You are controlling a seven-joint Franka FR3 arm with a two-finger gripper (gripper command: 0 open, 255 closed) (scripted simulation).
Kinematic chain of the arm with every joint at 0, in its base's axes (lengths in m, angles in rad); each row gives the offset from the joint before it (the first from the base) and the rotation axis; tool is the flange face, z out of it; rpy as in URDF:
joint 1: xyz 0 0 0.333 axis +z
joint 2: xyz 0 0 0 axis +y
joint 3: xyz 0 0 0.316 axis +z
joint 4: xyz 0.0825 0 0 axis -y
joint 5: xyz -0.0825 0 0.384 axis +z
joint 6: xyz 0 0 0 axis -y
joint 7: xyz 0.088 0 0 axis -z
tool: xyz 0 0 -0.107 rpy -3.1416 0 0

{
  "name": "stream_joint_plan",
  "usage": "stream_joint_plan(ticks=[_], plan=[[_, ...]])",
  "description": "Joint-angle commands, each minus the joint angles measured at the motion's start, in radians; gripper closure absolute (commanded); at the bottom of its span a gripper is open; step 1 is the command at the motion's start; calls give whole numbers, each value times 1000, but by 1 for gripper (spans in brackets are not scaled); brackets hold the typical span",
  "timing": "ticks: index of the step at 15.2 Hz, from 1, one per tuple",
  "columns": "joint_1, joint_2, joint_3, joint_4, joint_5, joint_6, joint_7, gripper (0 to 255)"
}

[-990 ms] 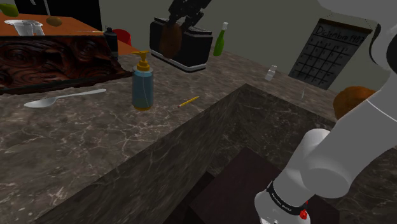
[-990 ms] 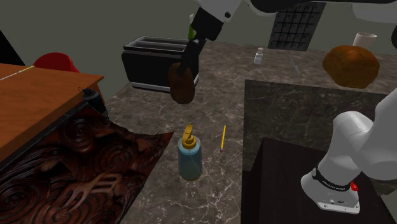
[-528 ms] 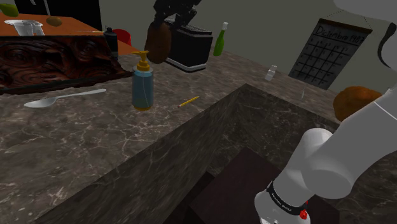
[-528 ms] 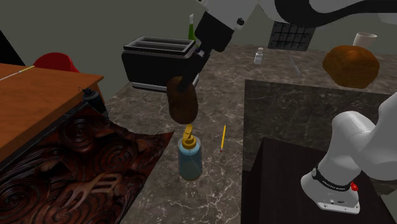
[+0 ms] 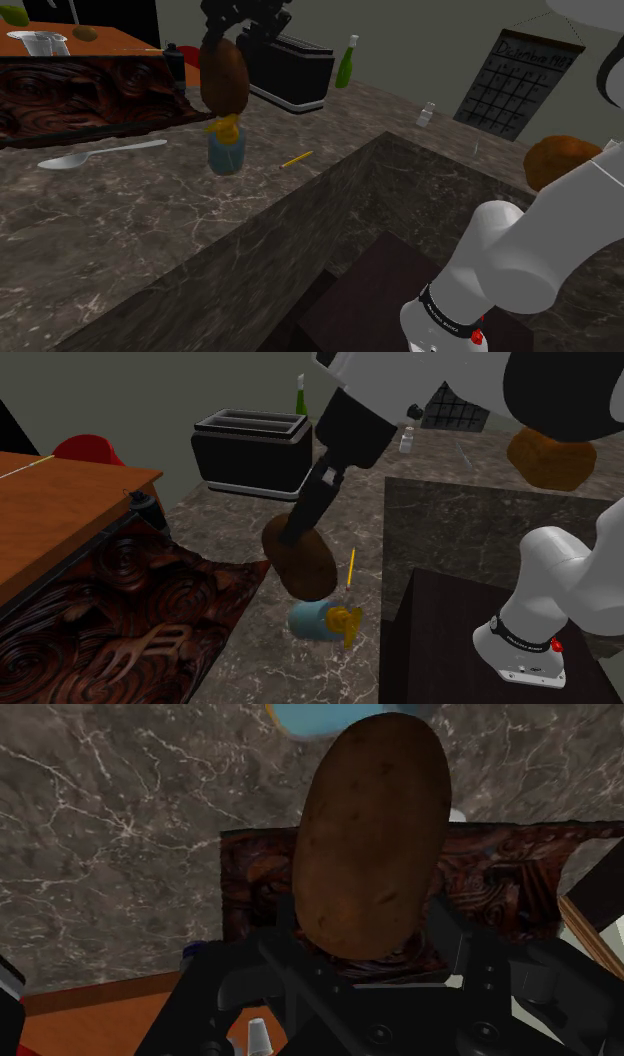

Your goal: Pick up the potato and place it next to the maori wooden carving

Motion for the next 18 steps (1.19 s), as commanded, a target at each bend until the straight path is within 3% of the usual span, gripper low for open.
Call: stream_joint_plan(ticks=[1, 11, 18], plan=[[11, 1, 38, 1, -17, 4, 56, 255], [58, 87, 238, 106, -145, -18, 346, 255], [108, 230, 383, 261, -306, -77, 570, 255]])
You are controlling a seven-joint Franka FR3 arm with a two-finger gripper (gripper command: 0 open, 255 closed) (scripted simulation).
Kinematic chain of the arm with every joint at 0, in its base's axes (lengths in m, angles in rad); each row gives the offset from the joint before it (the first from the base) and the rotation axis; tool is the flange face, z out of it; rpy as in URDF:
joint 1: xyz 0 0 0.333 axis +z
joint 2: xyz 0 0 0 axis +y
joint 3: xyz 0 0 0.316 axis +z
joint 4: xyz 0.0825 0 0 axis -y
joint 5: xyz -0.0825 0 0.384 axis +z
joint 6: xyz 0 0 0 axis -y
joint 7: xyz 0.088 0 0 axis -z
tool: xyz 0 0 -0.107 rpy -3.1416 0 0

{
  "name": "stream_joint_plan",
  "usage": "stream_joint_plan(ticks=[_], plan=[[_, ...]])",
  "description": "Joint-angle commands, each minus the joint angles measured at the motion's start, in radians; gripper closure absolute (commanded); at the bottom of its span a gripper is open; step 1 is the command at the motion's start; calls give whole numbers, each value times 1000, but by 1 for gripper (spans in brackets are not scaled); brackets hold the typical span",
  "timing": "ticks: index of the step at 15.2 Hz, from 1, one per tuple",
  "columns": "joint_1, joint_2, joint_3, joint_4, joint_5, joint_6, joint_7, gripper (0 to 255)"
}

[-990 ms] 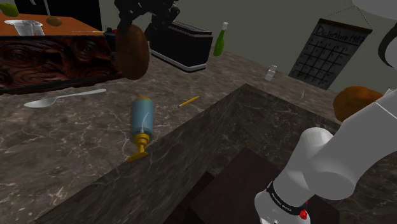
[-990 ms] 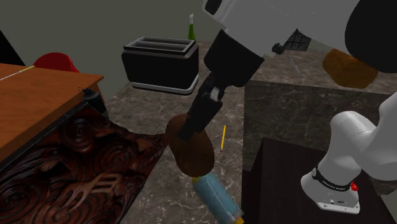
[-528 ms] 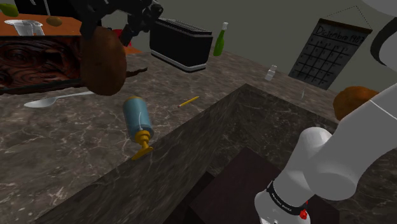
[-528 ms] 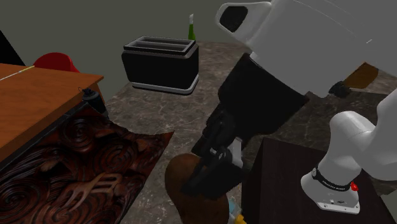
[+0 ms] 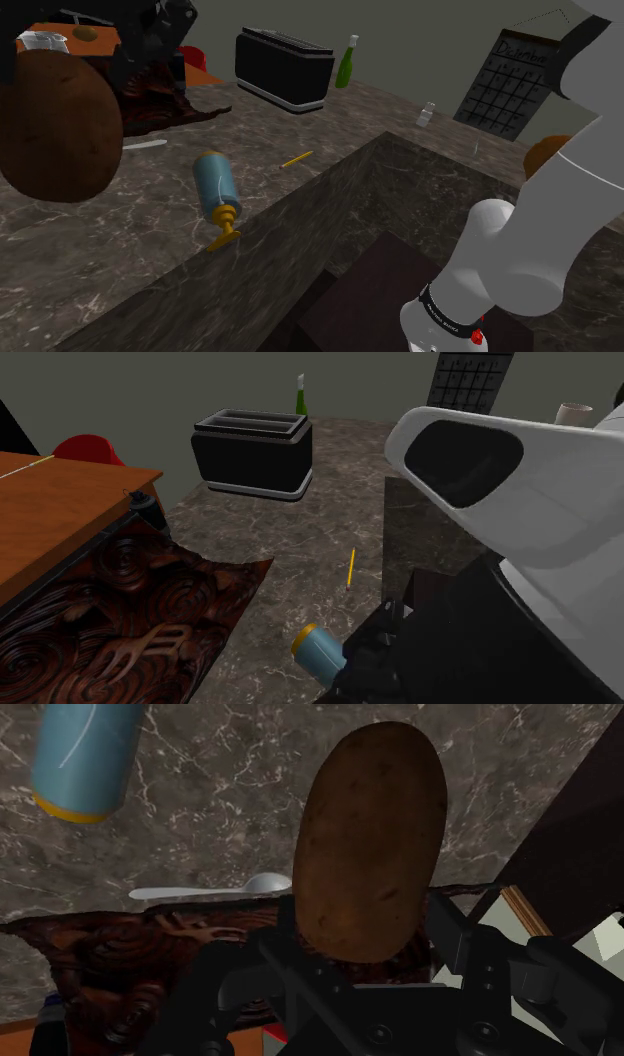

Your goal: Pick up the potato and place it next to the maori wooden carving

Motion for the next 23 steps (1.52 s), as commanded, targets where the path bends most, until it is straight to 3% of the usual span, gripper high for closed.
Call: stream_joint_plan(ticks=[1, 23], plan=[[19, 49, 37, 55, -55, -25, 63, 255], [17, 25, 33, -248, -84, 252, 138, 255]])
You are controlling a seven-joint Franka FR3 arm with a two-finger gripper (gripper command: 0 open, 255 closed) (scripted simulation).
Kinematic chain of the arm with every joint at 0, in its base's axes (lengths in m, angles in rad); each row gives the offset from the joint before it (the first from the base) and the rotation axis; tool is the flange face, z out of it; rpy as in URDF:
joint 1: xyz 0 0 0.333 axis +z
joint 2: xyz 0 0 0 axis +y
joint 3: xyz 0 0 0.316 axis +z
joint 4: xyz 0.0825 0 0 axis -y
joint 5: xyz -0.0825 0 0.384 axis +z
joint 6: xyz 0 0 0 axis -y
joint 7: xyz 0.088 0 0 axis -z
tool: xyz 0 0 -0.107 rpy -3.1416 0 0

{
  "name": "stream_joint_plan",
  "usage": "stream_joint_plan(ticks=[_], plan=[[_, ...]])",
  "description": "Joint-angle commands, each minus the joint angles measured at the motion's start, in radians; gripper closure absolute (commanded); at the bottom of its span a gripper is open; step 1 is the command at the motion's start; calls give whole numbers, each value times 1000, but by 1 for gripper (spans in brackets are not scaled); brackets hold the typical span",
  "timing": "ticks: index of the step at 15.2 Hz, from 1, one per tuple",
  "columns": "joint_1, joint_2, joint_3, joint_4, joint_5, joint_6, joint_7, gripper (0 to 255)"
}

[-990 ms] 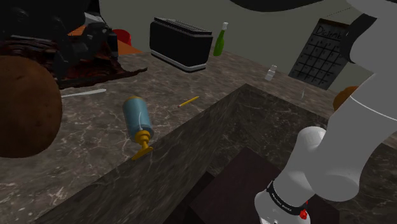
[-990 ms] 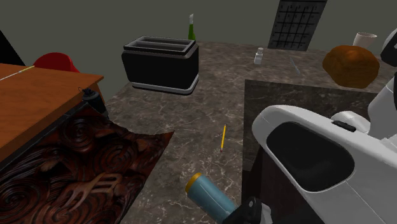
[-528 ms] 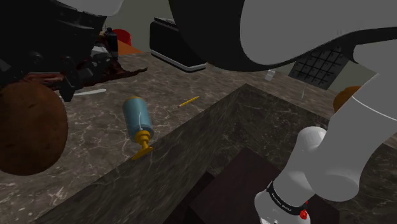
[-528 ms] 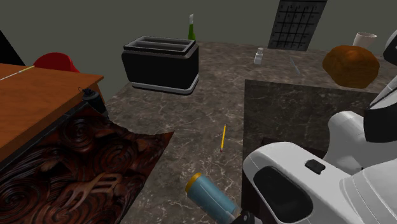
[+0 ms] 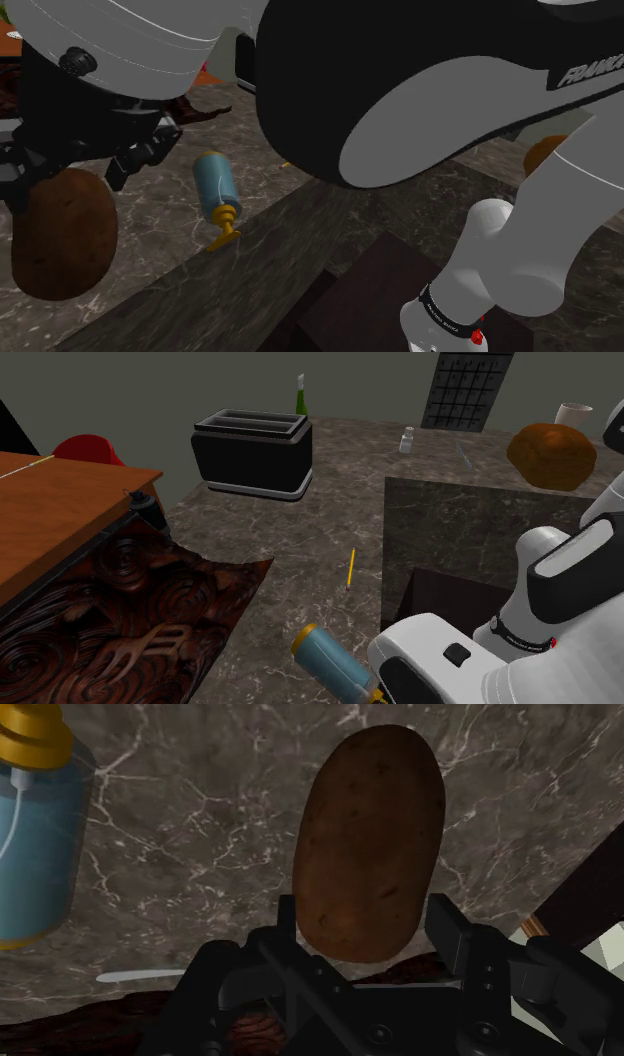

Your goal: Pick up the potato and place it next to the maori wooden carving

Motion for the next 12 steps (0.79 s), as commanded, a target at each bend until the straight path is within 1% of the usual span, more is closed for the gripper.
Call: stream_joint_plan(ticks=[1, 12], plan=[[0, 3, 2, -26, -10, 27, 13, 255], [-3, 34, 6, -140, -77, 159, 83, 255]])
